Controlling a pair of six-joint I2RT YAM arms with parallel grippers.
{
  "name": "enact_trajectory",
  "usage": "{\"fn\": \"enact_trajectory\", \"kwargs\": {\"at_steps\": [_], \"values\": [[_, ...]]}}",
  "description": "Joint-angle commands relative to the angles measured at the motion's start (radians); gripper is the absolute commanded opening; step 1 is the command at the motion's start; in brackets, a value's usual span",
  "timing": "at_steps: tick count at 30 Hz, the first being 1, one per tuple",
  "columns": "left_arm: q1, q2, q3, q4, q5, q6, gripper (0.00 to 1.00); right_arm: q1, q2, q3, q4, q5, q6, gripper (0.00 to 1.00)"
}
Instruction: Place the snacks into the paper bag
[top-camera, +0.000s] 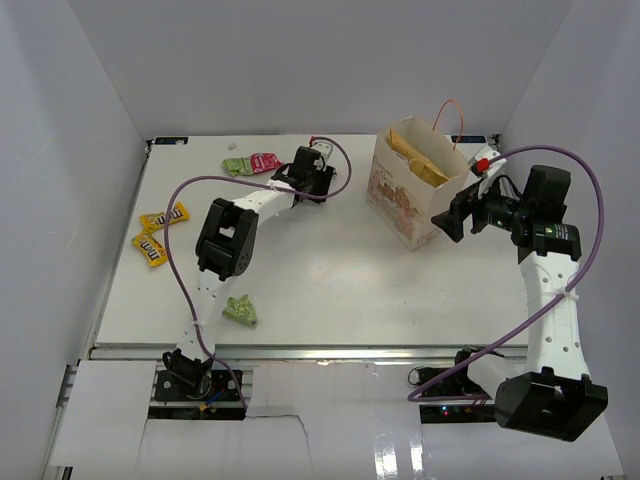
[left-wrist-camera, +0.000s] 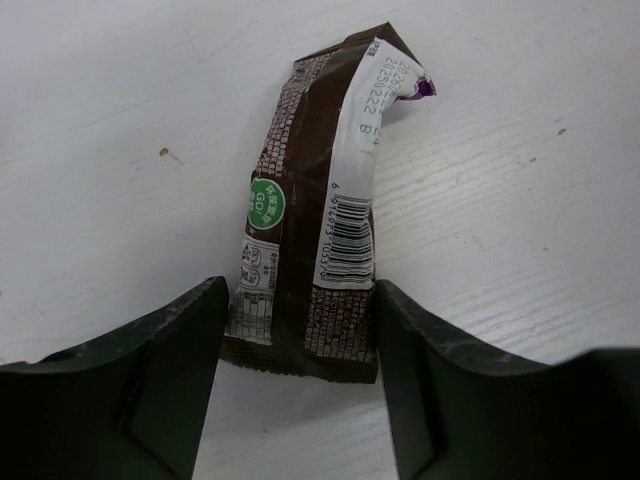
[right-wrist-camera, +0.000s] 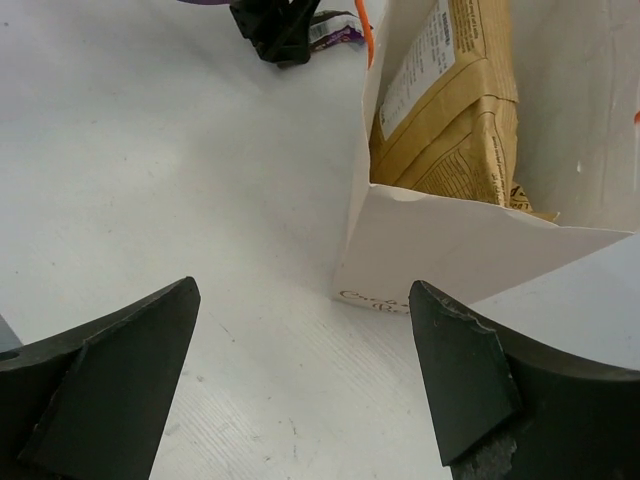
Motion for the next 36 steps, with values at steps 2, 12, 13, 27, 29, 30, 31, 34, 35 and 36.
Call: {"fn": "enact_trajectory", "kwargs": {"at_steps": [2,12,13,27,29,30,31,34,35,36], "values": [[0.0,-0.017,-0.001,0.027,0.011,-0.006,0.64,-0.004,0.01,0.01,-0.04,-0.114,-0.054,0.91],[0.0,-0.283,-0.28,0.136,0.182,-0.069,0.17,0.046,0.033,0.076,-0.348,-0.283,-0.351,0.86],[0.0,-0.376,-0.329,0.147,0.219,-0.093,0.17,0.061,0.031,0.073,-0.367,-0.27,-0.362,0.85],[-0.02,-0.972,-1.064,0.351,1.097,-0.366,0.18,0.641,-0.08,-0.2,-0.055,-0.029,-0.925,0.98],[-0.022,-0.989,-1.095,0.349,1.152,-0.369,0.18,0.661,-0.034,-0.147,0.022,-0.016,-0.91,0.98],[-0.026,-0.995,-1.098,0.346,1.169,-0.374,0.18,0.676,0.02,-0.121,0.022,-0.015,-0.922,0.98],[-0.028,-1.011,-1.103,0.345,1.178,-0.377,0.18,0.684,0.046,-0.067,-0.003,-0.009,-0.937,0.97],[-0.034,-1.038,-1.11,0.338,1.2,-0.375,0.18,0.707,0.117,-0.012,-0.039,-0.012,-0.985,0.97],[-0.034,-1.043,-1.113,0.338,1.207,-0.375,0.18,0.725,0.131,0.013,-0.072,-0.01,-0.996,0.96],[-0.038,-1.046,-1.115,0.338,1.21,-0.375,0.18,0.739,0.164,0.027,-0.1,-0.004,-1.031,0.96]]}}
